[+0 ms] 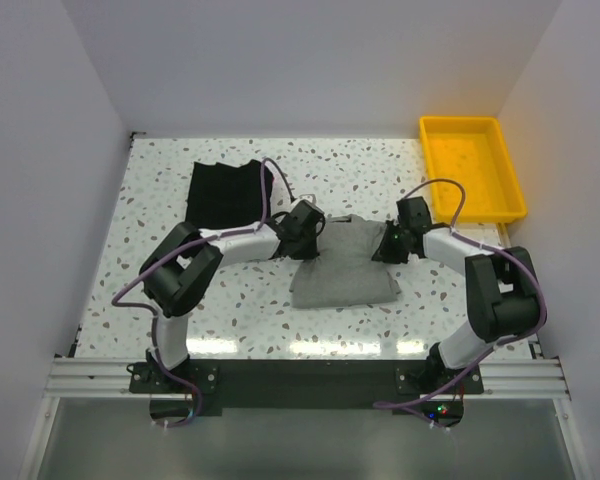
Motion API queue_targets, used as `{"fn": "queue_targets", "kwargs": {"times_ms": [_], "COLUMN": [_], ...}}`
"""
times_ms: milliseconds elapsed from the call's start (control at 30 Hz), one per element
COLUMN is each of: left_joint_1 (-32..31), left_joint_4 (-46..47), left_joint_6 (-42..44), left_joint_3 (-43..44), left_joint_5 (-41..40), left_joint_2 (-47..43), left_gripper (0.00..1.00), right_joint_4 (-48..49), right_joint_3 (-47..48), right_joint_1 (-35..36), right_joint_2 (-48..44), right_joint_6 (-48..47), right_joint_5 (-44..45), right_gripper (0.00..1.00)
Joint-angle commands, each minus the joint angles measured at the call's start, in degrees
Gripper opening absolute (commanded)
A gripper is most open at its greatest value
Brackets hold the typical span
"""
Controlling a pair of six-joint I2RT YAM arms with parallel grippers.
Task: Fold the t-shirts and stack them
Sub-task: Neatly place the folded tshirt to the corner
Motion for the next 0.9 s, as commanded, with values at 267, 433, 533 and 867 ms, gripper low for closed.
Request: {"fn": "queue_targets", "kwargs": {"times_ms": [267, 433, 533, 867], "left_joint_1": [-2.2, -2.3, -2.2, -1.8], "left_joint_4": [-22.5, -26.1, -28.2, -33.5], "left_joint_6": [0.9, 2.0, 2.9, 6.1], "left_joint_3": [13.6, 17.4, 20.5, 30.7], "left_joint_5": [-9.1, -10.5, -11.1, -13.1], "left_joint_2": [2.0, 1.4, 1.3, 0.2], "left_gripper": [0.00, 0.00, 0.00, 0.00], "right_joint_4": [-6.9, -9.3, -10.5, -16.1], "right_joint_3": [7.5, 11.2, 13.5, 23.9], "right_joint_1": [4.8, 5.7, 6.1, 6.6], "right_joint_2": [-5.4, -5.6, -6.2, -6.3], "right_joint_6": [2.4, 2.3, 2.4, 2.4], "right_joint_5": [1.6, 1.9, 1.8, 1.0], "right_gripper": [0.00, 0.00, 0.00, 0.00]}}
